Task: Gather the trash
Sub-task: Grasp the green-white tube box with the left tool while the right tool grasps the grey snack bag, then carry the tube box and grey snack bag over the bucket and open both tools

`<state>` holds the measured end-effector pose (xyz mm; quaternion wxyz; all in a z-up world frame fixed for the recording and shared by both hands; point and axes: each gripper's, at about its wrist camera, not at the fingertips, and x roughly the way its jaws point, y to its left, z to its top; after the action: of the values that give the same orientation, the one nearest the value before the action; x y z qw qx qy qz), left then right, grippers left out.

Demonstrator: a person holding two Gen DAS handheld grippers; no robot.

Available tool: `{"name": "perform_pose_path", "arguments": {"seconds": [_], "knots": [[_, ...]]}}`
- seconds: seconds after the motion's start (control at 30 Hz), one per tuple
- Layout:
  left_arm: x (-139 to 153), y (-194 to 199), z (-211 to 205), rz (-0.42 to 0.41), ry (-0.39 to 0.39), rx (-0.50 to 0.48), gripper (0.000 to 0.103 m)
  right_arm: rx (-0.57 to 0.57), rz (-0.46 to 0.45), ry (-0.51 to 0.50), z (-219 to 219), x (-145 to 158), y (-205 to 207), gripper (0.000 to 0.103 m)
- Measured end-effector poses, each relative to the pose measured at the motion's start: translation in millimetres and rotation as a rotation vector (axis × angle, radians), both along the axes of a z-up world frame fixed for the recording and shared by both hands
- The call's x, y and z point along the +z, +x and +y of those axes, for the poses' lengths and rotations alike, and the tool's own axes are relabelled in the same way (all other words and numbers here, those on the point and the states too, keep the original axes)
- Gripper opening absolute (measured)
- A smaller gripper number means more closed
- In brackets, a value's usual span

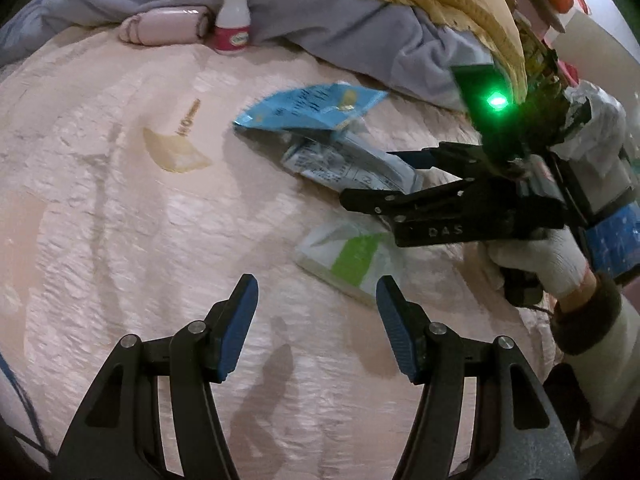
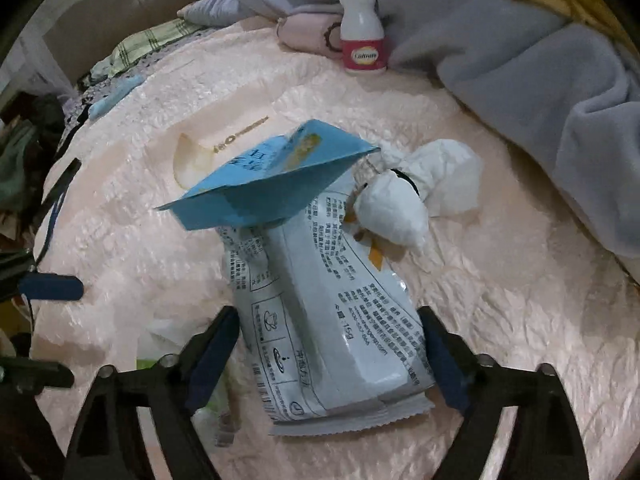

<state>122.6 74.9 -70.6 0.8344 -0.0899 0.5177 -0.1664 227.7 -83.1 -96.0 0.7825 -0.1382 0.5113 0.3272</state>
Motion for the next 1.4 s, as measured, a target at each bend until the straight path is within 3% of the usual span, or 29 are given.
{"name": "perform_pose_path", "arguments": {"seconds": [0.03,0.2,0.37,0.6,0.67,0.7,0.73,0.83,1.17,1.4], "knots": [[-2.4,1.1,-3.9,0.009,0.001,-0.001,0.060,0.000,-0.011,-0.004,-4.0,4.2,-7.3,0.074],[-17.5,2.4,-22.1,0.054,0.022,0.041,0.060,-0.090,-0.068,-0.029,-46.9,32.0,-47.0,0.074],[-27.8,11.2,-43.0,0.036,0.060,0.106,0.060,-0.248,-0.003,0.033,-108.5,46.8,-81.3,0.074],[-40.7,32.6,-53.4,0.005,0.058,0.218,0.060,-0.284,-0.045,0.012,-134.1,57.2,-122.1,0.074],[-41.6,32.9,-55.3,-0.015,0.068,0.225,0.054,-0.296,-0.060,0.028,-140.3,62.5,-129.8,0.074],[-41.2,33.0,-55.9,-0.017,0.066,0.223,0.039,-0.299,-0.062,0.037,-142.3,64.6,-132.4,0.074],[-39.6,31.0,-56.1,-0.018,0.057,0.219,0.030,-0.304,-0.068,0.044,-144.5,67.7,-136.0,0.074],[-28.6,22.4,-59.2,-0.026,0.040,0.202,0.021,-0.317,-0.103,0.048,-150.5,78.6,-145.0,0.074],[29.7,-22.4,-101.2,-0.137,0.014,0.093,0.019,-0.397,-0.159,0.065,-179.3,103.6,-172.0,0.074],[53.7,-44.9,-142.4,-0.187,0.023,0.007,0.019,-0.476,-0.159,0.107,-214.9,110.4,-200.5,0.075]]}}
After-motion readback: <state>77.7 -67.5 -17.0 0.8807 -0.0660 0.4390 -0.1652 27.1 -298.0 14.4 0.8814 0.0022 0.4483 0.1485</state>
